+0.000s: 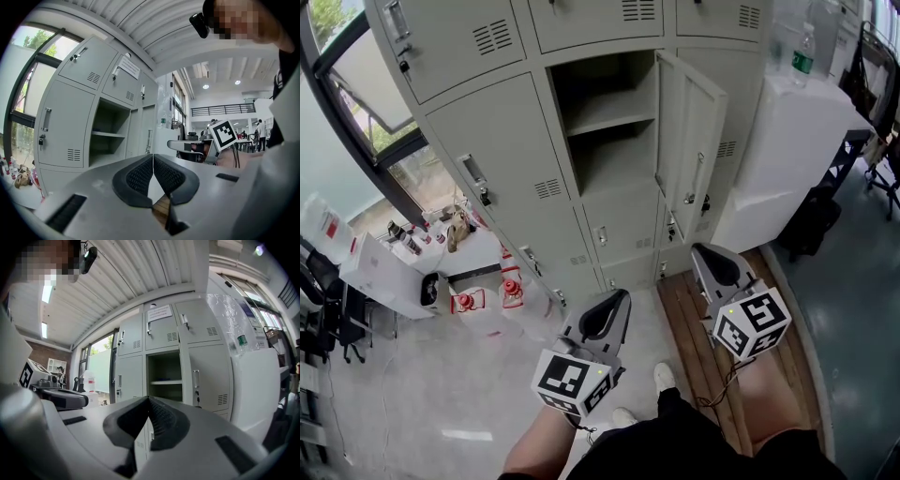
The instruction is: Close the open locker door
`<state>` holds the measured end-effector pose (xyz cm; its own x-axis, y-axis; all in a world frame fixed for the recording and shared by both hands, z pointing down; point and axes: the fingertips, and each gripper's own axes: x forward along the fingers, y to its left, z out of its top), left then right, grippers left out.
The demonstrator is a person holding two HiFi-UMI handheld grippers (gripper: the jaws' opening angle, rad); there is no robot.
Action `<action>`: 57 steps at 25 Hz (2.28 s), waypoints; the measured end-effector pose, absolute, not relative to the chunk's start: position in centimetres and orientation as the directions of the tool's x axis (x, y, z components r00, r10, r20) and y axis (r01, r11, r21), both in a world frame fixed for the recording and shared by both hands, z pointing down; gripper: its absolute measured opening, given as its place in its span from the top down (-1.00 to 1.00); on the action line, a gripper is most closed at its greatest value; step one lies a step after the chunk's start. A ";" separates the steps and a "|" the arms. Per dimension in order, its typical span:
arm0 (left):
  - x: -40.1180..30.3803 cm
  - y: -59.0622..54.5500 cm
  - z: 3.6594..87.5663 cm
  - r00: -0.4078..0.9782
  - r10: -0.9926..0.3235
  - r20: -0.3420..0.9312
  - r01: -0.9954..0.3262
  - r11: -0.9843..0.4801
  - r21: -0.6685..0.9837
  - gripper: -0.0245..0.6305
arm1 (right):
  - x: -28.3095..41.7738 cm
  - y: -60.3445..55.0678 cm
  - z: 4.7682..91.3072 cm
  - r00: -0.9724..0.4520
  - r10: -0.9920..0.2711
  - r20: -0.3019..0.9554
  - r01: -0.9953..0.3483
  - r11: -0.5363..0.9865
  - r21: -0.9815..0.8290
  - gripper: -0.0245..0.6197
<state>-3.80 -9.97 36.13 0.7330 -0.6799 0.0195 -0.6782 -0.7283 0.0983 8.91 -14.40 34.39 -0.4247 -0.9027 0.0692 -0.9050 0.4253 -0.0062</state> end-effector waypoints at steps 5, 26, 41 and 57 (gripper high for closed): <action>-2.8 -11.0 35.9 0.736 -0.677 0.019 -0.675 -0.731 0.099 0.86 | 10.5 -15.9 34.0 -0.411 -0.909 0.069 -0.911 0.412 -0.005 0.76; 0.9 -14.8 36.2 0.732 -0.680 0.040 -0.680 -0.727 0.096 0.86 | 15.2 -21.7 34.5 -0.399 -0.916 0.051 -0.916 0.395 -0.069 0.76; 1.3 -17.2 36.4 0.709 -0.704 0.044 -0.704 -0.704 0.090 0.86 | 16.1 -25.3 34.4 -0.411 -0.910 0.053 -0.912 0.409 -0.044 0.33; 1.1 -18.9 36.7 0.670 -0.742 0.040 -0.741 -0.663 0.105 0.86 | 15.2 -28.0 34.5 -0.482 -0.874 0.061 -0.876 0.480 -0.041 0.22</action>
